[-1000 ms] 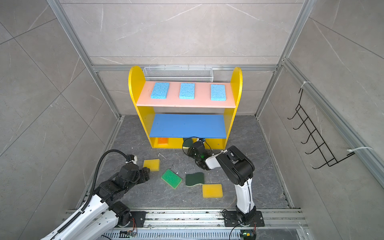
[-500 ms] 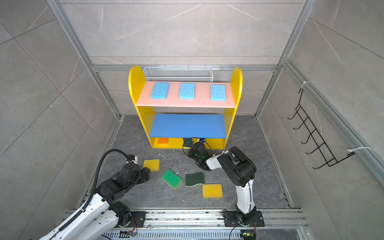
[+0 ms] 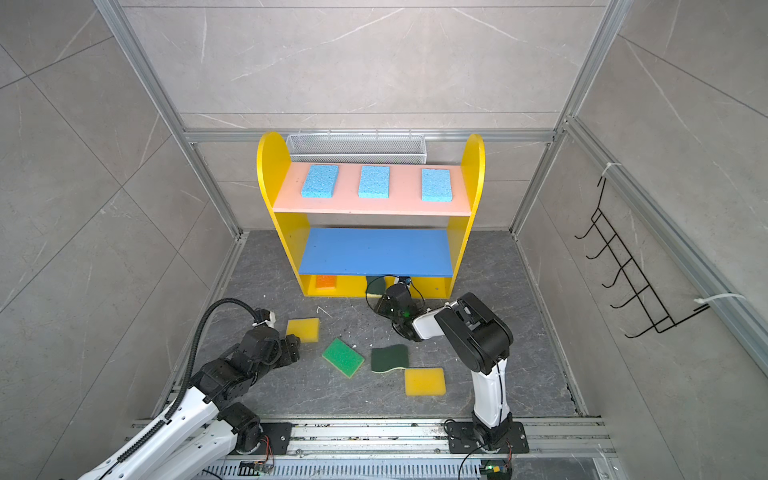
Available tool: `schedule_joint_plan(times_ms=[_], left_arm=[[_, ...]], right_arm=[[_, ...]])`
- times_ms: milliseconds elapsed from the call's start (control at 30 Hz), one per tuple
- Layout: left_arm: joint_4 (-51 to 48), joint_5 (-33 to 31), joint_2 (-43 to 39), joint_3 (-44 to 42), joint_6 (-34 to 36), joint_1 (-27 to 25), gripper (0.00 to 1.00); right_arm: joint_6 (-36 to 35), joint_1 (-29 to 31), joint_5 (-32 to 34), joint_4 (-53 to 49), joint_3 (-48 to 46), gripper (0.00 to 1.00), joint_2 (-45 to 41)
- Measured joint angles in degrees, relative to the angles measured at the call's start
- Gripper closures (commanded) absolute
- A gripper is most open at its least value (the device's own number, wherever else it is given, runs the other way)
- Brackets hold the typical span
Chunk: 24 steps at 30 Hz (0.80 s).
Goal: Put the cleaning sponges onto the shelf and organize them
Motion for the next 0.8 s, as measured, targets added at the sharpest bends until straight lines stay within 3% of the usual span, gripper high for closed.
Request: schedule_joint_plan(times_ms=[800], left_arm=[[1.7, 0.0, 0.5, -0.4, 0.0, 0.0, 0.24]], right_arm=[[-0.4, -0.7, -3.1, -2.6, -0.5, 1.00, -2.0]])
